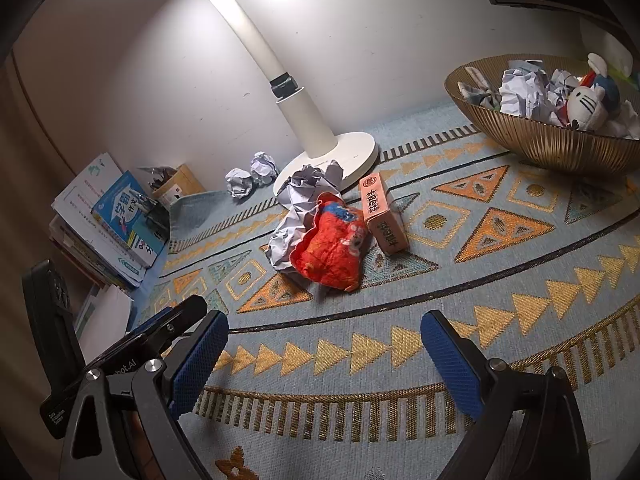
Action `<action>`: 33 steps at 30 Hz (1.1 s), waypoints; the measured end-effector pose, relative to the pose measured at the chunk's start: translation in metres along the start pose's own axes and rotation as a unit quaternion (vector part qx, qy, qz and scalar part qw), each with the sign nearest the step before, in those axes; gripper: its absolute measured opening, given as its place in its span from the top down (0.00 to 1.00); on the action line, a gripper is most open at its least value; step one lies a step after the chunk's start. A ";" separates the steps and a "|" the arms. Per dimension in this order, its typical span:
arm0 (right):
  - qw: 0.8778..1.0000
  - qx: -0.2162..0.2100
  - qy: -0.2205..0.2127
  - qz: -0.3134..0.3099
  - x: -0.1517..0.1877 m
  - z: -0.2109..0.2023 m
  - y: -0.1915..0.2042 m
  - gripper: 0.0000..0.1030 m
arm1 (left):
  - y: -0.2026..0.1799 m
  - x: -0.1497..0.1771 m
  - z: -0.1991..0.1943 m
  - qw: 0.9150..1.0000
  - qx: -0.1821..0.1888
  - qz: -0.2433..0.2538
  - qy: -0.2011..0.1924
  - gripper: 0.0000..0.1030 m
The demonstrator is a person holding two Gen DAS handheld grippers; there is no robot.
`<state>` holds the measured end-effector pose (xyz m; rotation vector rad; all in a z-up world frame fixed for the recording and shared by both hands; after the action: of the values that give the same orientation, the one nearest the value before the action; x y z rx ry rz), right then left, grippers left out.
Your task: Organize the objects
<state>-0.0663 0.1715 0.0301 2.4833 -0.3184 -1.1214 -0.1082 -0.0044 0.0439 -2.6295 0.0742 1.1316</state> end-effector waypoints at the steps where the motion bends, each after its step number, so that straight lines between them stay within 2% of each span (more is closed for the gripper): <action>1: 1.000 0.000 0.000 0.000 0.000 0.000 0.000 0.06 | 0.000 0.000 0.000 1.000 0.000 0.000 0.000 0.21; 33: 1.000 -0.006 0.000 0.003 0.001 -0.001 0.001 0.06 | 0.000 0.000 -0.001 1.000 0.001 0.000 -0.001 0.21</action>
<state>-0.0655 0.1707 0.0305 2.4703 -0.3188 -1.1164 -0.1072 -0.0044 0.0445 -2.6255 0.0745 1.1342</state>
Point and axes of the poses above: each gripper's, at about its wrist camera, not at the fingertips, and z roughly the way its jaws point, y to its left, x to its underside, the point moved 10 cm from there along z, roughly the way its jaws point, and after that the axes turned 1 degree about -z, right-handed, at the moved point
